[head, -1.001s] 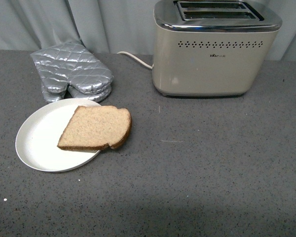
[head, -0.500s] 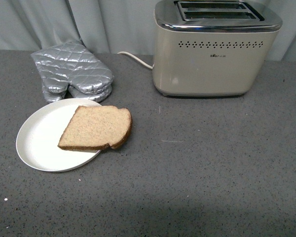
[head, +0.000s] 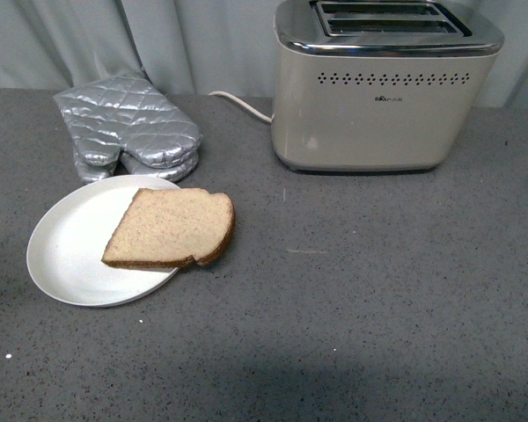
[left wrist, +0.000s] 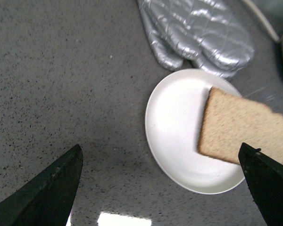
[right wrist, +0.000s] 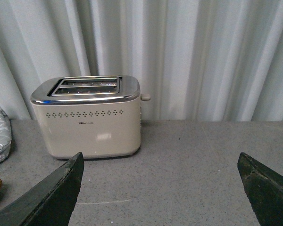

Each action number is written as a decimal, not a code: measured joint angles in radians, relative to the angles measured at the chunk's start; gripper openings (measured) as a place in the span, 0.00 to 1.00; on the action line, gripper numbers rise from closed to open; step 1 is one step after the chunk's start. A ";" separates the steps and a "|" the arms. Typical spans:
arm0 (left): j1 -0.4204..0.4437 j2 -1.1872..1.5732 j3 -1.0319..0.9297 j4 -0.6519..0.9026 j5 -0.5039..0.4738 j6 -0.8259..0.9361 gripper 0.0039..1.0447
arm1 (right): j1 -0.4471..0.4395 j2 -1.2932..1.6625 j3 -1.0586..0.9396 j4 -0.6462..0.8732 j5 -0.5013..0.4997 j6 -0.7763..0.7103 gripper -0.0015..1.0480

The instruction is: Put bread into toaster

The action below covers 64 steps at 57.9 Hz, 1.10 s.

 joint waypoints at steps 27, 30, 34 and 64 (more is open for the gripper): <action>0.016 0.448 0.235 -0.067 0.126 0.192 0.94 | 0.000 0.000 0.000 0.000 0.000 0.000 0.91; 0.016 0.491 0.262 -0.070 0.118 0.201 0.94 | 0.000 0.000 0.000 0.000 0.000 0.000 0.91; 0.014 0.538 0.300 -0.071 0.108 0.199 0.94 | 0.000 0.000 0.000 0.000 0.000 0.000 0.91; -0.078 0.693 0.497 -0.164 0.002 0.187 0.87 | 0.000 0.000 0.000 0.000 0.000 0.000 0.91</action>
